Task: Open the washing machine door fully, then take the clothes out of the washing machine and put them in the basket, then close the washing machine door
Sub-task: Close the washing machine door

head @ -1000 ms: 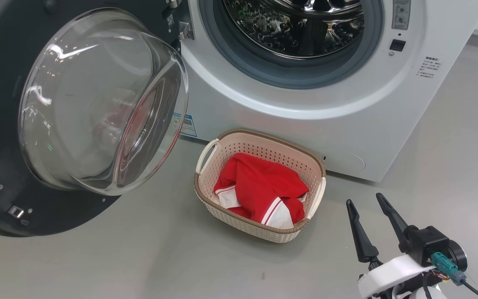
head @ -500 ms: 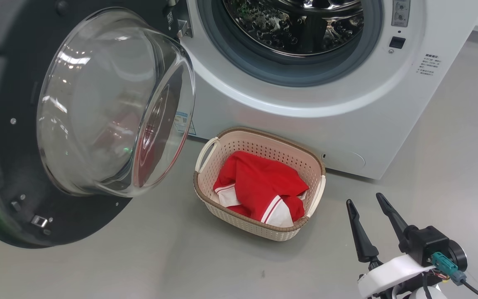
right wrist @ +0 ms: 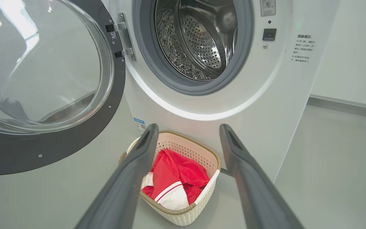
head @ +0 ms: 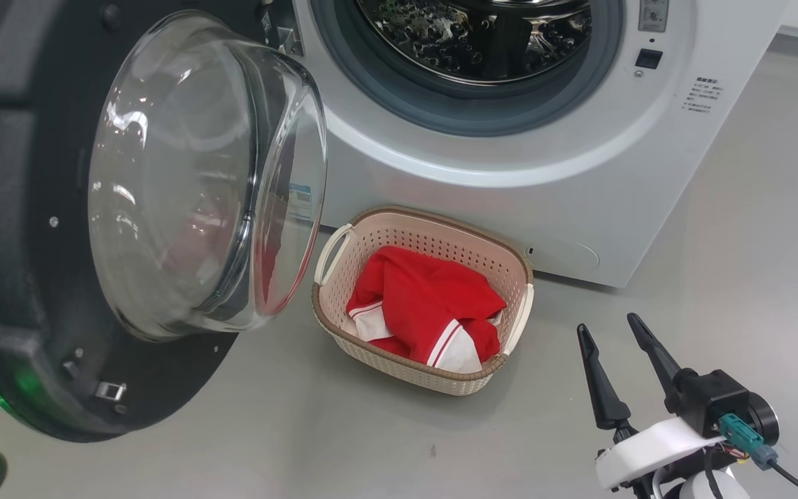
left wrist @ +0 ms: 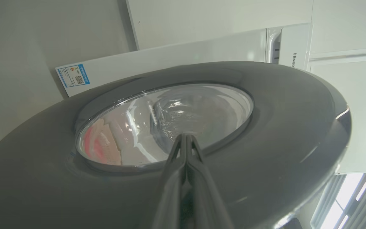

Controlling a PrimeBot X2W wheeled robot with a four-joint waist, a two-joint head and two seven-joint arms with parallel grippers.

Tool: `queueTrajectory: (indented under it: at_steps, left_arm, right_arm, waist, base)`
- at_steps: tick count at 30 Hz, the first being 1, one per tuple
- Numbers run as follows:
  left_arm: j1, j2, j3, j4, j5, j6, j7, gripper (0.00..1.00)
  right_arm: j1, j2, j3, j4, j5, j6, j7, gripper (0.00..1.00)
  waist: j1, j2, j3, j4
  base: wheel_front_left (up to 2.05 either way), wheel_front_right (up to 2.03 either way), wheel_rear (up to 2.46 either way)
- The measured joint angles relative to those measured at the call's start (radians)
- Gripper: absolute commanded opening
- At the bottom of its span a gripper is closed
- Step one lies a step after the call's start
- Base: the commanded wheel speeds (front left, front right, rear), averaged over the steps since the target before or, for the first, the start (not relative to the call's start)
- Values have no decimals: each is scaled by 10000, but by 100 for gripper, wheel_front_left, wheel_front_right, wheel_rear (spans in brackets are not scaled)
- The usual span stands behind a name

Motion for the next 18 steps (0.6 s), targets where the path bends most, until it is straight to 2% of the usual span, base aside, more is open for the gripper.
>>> queueTrajectory:
  at_steps: [18]
  left_arm:
    - [1028, -621, -543, -1423, -201, -259, 903, 0]
  right_arm:
    - [-297, 15, 67, 6, 33, 4, -2, 100]
  waist:
    - [0, 0, 215, -689]
  base:
    - [0, 0, 0]
